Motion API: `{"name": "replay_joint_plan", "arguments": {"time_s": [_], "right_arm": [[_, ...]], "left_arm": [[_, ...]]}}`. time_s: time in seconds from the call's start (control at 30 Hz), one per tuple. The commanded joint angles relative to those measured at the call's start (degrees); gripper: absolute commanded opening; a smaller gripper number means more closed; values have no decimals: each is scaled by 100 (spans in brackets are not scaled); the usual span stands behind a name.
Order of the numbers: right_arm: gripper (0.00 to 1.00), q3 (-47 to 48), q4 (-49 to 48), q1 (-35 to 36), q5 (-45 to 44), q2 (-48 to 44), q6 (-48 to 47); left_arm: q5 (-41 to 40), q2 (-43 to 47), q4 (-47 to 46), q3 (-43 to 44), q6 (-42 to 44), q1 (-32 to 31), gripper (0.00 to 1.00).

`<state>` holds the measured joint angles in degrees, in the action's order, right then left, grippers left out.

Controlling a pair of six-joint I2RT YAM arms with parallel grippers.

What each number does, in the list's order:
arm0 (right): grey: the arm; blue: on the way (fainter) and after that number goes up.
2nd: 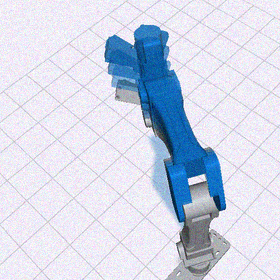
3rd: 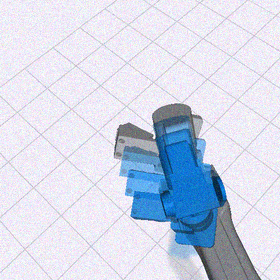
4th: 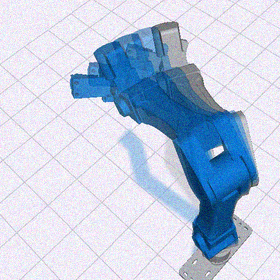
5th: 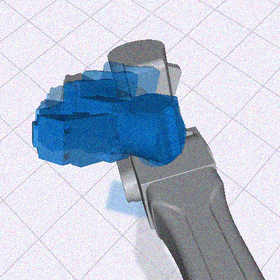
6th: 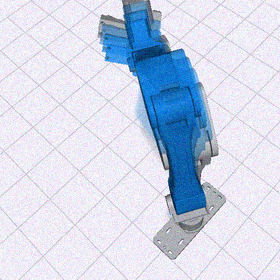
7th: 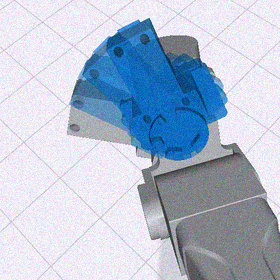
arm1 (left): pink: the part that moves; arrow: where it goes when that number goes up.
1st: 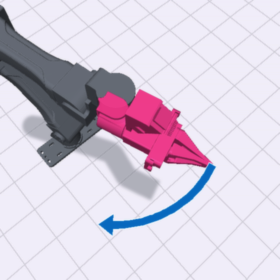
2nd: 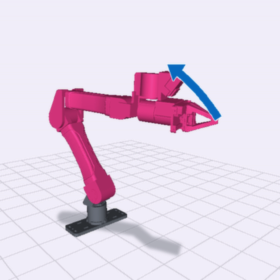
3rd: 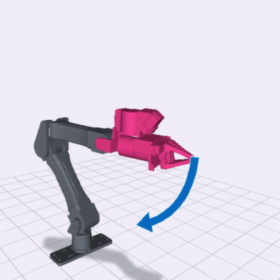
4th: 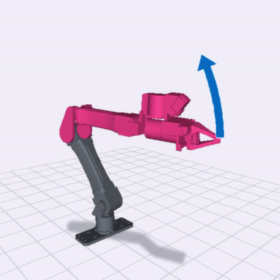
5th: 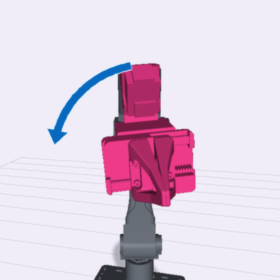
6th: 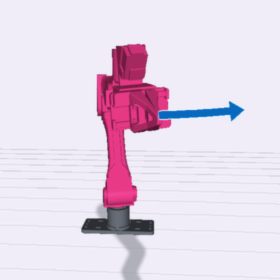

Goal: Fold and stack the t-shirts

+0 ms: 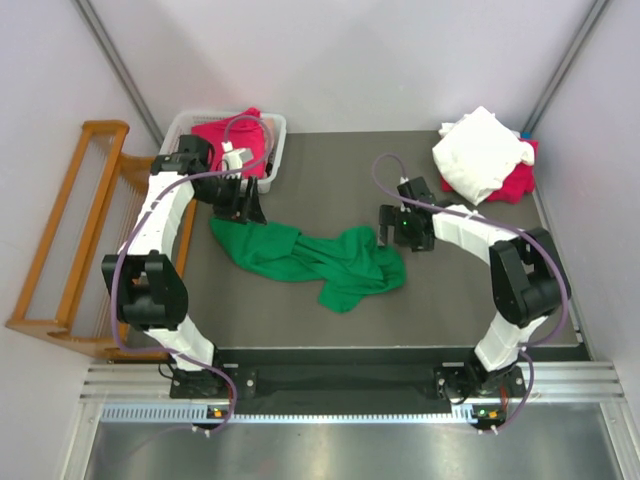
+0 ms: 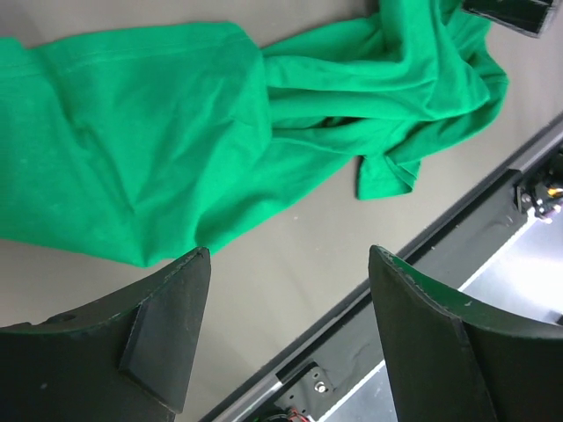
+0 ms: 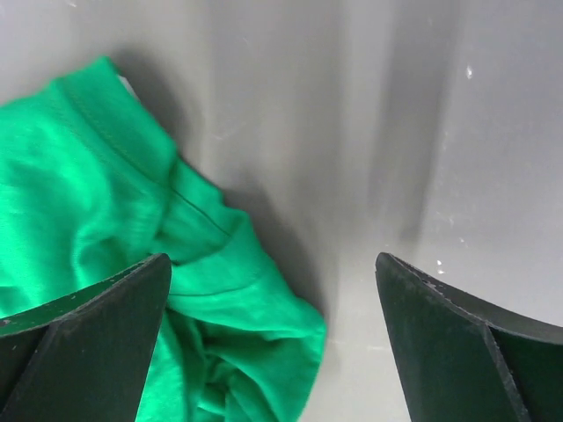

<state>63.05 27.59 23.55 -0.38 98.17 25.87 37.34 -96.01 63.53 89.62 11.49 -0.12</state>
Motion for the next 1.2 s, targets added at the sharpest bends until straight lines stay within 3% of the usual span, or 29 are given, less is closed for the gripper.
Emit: {"name": "replay_joint_plan", "arguments": {"time_s": [0.0,0.2,0.33,0.57,0.9,1.07,1.17], "right_arm": [[97,340,-386,79,240,149,-64],[72,279,-448,88,302,185,-20],[37,217,-457,88,293,194,-12],[1,59,-439,88,372,54,50],[0,682,141,88,-612,-966,-117],[0,456,177,97,-726,-1256,-91],[0,393,124,88,-1655,-1546,-134]], "left_arm": [[-95,65,-288,-15,82,38,77],[-218,38,-341,2,82,30,76],[-298,12,-394,-24,73,30,76],[-473,3,-481,-15,73,30,75],[-614,-76,-552,82,-41,38,74],[-649,-6,-569,55,-15,38,74],[-632,-6,-570,46,-6,38,74]]}}
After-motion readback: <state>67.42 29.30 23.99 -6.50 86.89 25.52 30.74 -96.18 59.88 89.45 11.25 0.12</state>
